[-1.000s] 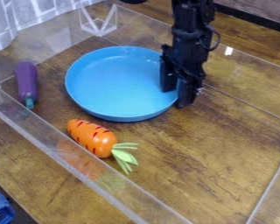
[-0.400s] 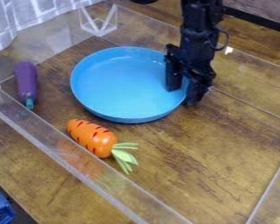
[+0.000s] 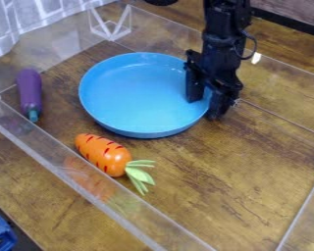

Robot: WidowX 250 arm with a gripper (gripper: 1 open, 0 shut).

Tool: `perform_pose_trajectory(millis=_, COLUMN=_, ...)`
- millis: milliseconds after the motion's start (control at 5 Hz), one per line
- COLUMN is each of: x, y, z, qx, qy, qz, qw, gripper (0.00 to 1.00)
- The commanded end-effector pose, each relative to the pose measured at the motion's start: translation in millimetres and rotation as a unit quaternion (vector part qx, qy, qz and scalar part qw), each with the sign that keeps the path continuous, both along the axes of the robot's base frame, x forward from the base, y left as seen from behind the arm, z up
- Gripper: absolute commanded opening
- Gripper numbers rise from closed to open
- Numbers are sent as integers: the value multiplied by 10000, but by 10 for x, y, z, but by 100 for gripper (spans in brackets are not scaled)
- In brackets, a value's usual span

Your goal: Remove the purple eggplant from the blue tray and put it on the table

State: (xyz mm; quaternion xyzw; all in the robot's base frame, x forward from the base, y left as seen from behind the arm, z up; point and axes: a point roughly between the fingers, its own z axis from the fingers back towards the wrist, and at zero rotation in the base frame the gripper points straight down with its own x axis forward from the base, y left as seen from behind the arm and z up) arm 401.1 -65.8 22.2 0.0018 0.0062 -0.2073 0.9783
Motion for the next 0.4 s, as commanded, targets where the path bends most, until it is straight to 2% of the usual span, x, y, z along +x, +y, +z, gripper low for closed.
perform_pose_trajectory(millis=0, x=-85, y=-208, z=-56, qx=48, qy=169, qz=102, qw=9998, gripper=0)
perform_pose_trajectory(millis=200, x=-97, y=-112, z=-67, qx=33, qy=194, qz=-182, qw=9996, gripper=0)
